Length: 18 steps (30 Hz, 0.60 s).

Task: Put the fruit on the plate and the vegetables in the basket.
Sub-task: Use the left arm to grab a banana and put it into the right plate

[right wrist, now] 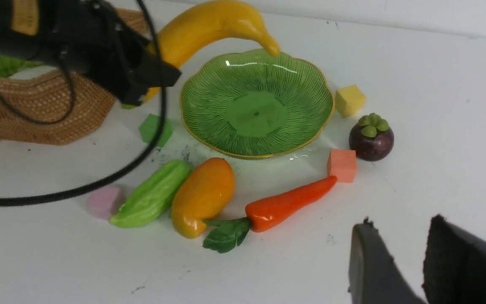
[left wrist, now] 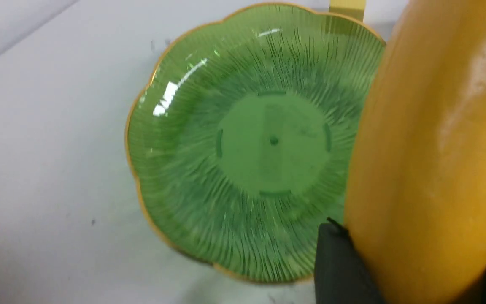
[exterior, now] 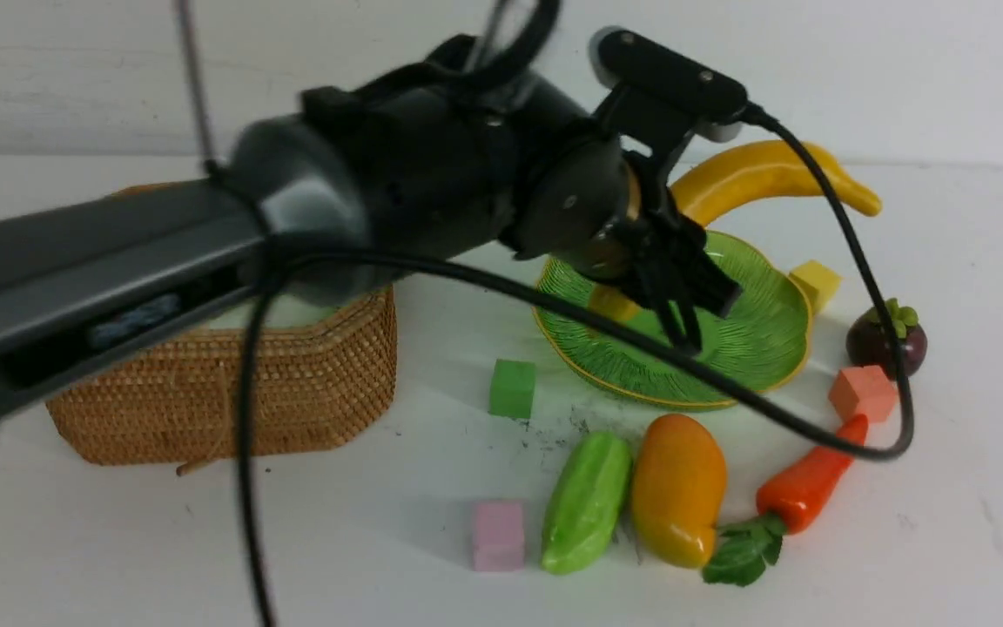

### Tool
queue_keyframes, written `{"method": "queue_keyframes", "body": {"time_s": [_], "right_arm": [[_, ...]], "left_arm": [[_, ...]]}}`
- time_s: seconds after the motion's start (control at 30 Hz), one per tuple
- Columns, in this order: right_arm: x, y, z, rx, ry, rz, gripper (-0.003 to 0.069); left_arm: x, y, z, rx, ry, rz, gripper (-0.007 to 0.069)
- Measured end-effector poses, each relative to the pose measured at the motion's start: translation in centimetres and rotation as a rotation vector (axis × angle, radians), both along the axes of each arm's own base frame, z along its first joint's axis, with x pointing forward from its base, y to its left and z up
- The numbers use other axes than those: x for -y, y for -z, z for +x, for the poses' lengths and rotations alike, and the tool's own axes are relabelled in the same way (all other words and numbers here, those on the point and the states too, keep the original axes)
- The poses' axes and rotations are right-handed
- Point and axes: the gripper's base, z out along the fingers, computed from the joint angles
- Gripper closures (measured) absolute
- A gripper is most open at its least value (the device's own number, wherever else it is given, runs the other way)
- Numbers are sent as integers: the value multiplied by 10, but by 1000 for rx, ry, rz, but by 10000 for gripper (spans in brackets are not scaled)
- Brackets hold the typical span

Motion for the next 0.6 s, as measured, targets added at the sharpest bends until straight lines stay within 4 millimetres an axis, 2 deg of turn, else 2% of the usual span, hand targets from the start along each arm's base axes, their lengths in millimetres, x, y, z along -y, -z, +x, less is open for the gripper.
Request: {"method": "queue_keyframes", "body": {"time_s": [0.03,0.1,0.13,0.23,0.33,0.37,0.4,0.47,0.6], "right_arm": [[0,0,0,-5,-2,4,454],[-2,1,-1,-24,-16,16,454],[-2,2,-2,-28,-19,17,454],[-4,3,-3,-52,-36,29,454],[-4,3,-3,-53,-38,31,454],[-4,3,-3,-53,-38,31,453],[-4,3,-3,-51,-35,29,452],[-3,3,-3,-46,-28,23,450],[-1,2,-1,-29,-9,7,447]], "left_arm": [[5,1,8,13,5,3,323],[20,27,37,14,11,49,323],[20,27,37,14,11,49,323],[29,54,71,19,-11,88,321],[28,74,90,32,-33,137,265],[28,75,91,31,-32,140,260],[25,80,96,37,-39,151,209],[24,80,98,39,-44,149,155],[24,78,98,39,-48,146,100]]}}
